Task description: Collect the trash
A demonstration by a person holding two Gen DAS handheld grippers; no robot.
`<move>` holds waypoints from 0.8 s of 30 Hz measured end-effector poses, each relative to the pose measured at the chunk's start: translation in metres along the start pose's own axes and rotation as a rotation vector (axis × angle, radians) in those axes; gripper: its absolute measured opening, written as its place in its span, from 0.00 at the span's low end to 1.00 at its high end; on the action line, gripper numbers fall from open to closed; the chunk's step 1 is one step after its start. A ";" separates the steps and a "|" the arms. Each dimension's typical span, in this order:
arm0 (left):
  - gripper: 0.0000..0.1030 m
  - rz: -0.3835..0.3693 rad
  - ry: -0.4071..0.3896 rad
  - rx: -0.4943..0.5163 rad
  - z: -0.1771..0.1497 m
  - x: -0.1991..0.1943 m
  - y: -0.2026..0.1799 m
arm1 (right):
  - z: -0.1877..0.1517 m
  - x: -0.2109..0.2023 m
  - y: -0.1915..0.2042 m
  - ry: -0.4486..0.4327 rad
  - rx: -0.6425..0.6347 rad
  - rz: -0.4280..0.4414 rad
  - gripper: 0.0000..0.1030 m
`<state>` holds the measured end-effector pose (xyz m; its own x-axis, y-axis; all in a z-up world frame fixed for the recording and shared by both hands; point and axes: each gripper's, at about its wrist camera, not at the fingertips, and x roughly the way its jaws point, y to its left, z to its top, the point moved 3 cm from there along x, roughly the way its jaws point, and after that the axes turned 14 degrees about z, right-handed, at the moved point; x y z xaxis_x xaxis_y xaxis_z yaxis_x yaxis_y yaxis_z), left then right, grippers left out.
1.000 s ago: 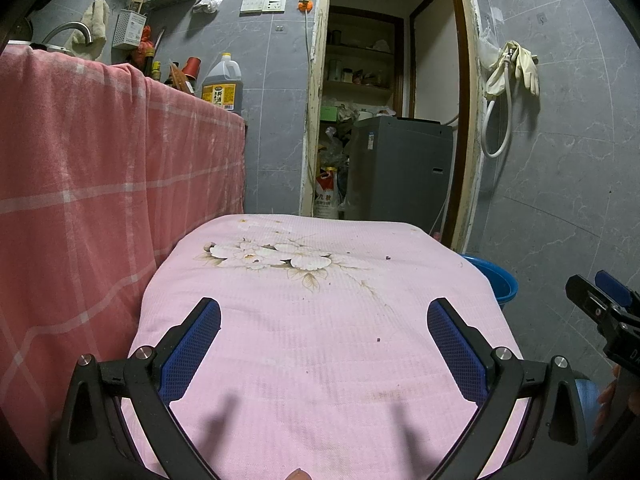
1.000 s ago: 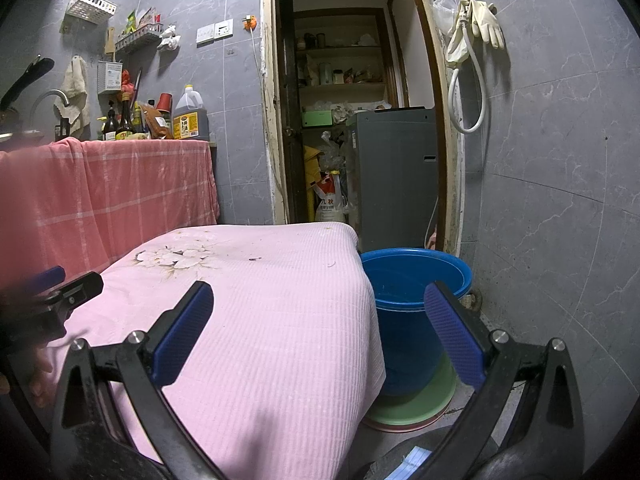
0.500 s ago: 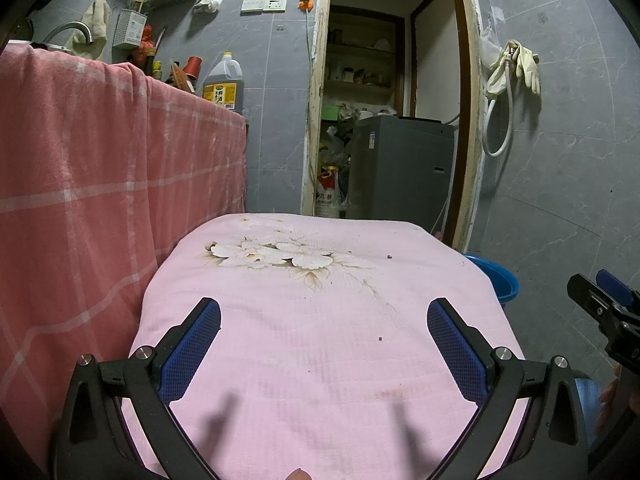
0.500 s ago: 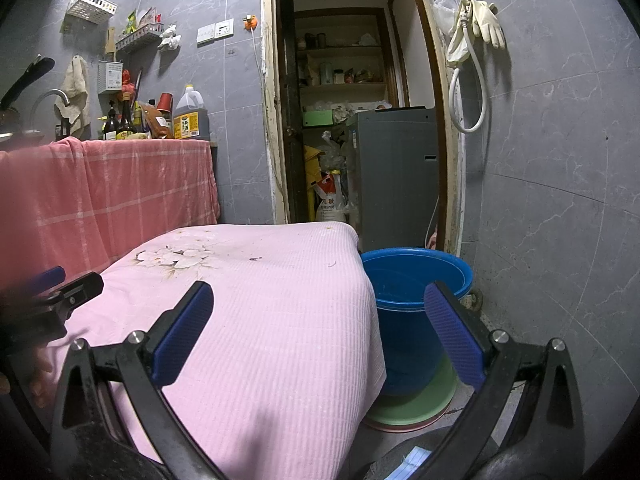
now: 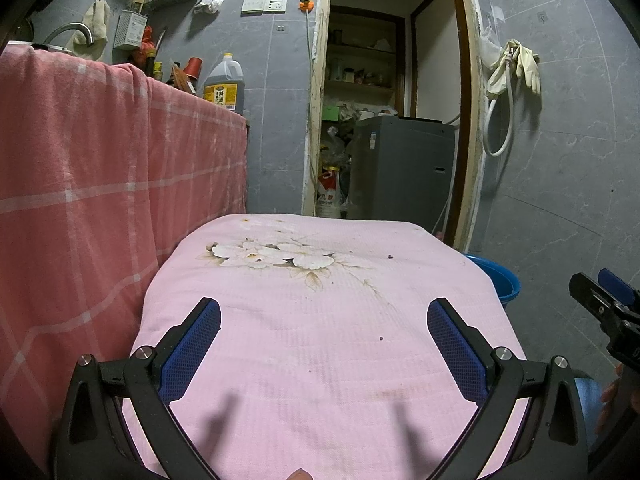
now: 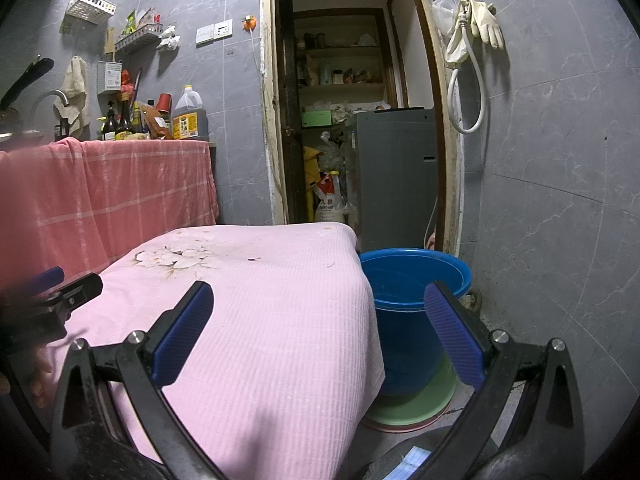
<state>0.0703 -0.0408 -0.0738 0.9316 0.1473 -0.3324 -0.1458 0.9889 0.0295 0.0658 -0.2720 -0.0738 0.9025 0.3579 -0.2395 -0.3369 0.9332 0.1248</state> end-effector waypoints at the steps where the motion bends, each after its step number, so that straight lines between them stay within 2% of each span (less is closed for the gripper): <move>1: 0.98 -0.001 0.000 0.001 0.000 0.000 0.001 | 0.000 0.000 0.000 0.000 0.000 0.000 1.00; 21: 0.98 0.004 0.010 -0.002 -0.003 0.002 0.003 | 0.000 0.000 0.000 0.000 0.001 0.000 1.00; 24: 0.98 0.035 0.015 -0.010 -0.002 0.002 0.007 | 0.000 0.000 0.000 0.000 0.002 0.000 1.00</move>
<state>0.0709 -0.0339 -0.0764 0.9208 0.1811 -0.3454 -0.1813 0.9829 0.0320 0.0657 -0.2717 -0.0743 0.9026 0.3577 -0.2395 -0.3363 0.9332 0.1264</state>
